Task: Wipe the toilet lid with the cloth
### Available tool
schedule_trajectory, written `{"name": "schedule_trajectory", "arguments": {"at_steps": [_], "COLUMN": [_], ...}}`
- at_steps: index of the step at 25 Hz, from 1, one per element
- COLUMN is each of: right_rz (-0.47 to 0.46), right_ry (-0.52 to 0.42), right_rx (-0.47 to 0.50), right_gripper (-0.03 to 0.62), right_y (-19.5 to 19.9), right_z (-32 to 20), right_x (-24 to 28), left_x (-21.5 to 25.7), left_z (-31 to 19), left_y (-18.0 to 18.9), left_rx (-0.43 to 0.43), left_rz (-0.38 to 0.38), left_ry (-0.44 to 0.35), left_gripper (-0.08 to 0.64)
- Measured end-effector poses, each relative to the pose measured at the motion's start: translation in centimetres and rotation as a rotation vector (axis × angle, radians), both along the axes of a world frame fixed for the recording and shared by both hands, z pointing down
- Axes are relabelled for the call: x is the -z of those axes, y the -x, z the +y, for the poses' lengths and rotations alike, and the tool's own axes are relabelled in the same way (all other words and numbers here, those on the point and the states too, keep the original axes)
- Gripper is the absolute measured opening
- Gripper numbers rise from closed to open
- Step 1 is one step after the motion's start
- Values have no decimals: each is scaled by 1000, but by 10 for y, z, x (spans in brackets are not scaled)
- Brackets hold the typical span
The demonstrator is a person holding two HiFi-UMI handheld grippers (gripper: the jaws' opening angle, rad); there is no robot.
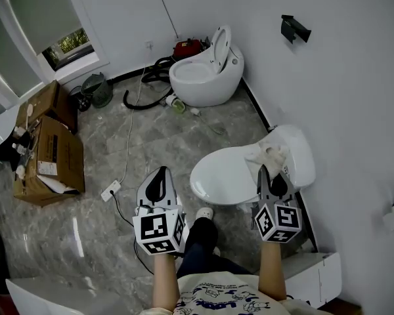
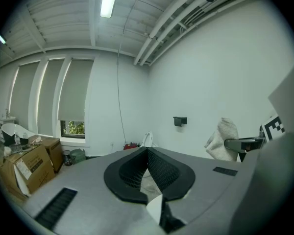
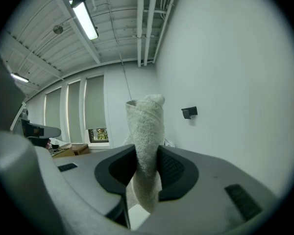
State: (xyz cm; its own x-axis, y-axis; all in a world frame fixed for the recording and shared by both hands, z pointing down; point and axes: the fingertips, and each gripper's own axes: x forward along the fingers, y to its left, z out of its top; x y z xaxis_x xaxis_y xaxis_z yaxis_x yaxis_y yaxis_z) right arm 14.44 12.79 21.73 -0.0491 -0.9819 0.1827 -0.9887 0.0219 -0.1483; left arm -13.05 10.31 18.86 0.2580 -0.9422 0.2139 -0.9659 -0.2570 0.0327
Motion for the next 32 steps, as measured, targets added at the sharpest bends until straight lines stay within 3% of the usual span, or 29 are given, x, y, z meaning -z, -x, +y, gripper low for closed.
{"name": "schedule_trajectory", "arguments": {"at_steps": [19,25,32], "right_rz": [25,35,59], "right_ry": [127,197,291], "right_rx": [-123,-152,-195], "right_gripper": [98,98,98], "right_y": [-24,-50,-76], "right_z": [-191,-230,-240], "right_x": [-59,-99,-152], "left_x": [-62,-99,-152], "left_z": [-227,-278,-310], "left_y": [-29,-56,-76], "left_rx": [-155,-202,-253], "left_rz": [3,-5,-17], "left_ry": [113,163,244], "left_gripper": [3,3,3]}}
